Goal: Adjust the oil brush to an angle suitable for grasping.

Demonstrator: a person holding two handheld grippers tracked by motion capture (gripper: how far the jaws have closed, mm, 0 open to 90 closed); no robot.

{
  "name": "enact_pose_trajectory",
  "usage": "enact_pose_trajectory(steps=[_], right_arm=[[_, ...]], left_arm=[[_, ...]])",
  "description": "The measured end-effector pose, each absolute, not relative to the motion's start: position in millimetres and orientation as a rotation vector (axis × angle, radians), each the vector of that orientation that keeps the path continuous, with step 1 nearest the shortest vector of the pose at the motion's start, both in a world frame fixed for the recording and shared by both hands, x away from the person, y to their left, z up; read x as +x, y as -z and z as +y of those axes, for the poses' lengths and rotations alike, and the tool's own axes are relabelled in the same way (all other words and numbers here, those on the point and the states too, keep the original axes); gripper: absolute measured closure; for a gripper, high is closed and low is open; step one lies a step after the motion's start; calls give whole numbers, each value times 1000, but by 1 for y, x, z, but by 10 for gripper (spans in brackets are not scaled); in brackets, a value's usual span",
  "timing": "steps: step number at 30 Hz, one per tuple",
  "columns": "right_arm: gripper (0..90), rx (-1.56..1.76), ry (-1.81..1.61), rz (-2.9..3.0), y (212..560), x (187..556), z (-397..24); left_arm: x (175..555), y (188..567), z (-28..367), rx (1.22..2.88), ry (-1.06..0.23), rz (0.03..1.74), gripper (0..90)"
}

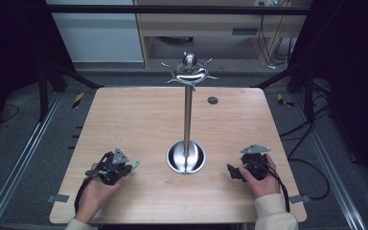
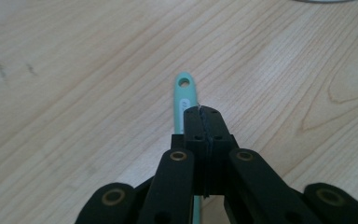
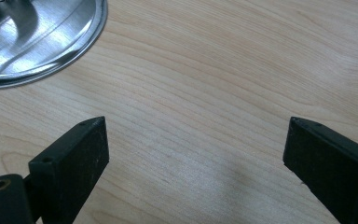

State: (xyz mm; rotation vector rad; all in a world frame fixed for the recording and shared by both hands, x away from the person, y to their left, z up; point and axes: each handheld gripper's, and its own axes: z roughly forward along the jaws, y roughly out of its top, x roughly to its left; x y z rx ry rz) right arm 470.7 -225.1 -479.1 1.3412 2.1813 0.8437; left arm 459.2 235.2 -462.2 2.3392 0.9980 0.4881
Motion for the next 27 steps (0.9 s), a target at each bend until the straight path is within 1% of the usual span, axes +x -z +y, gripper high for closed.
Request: enact_pose_trajectory(steps=[7,11,12,14,18,20,27], right_arm=[[74,1345,-842,2185,479,471,-224],[74,1343,-847,2183,479,471,-225],[74,1343,-847,2183,479,471,-225],[74,1342,-848,2184,479,471,-225],[74,1341,-848,2185,479,471,-224],[74,1336,-849,2182,479,471,-225],[74,1343,-849,2184,479,471,-224]], left_arm=[[455,435,243,2413,-460,1054,856],[454,426,243,2485,-434,1079,774],[453,425,243,2506,-420,1089,774],[453,425,242,2528,-404,1109,736],[452,427,243,2572,-365,1129,709],[453,429,244,2600,-336,1139,663],[458,435,248,2636,-237,1172,625]])
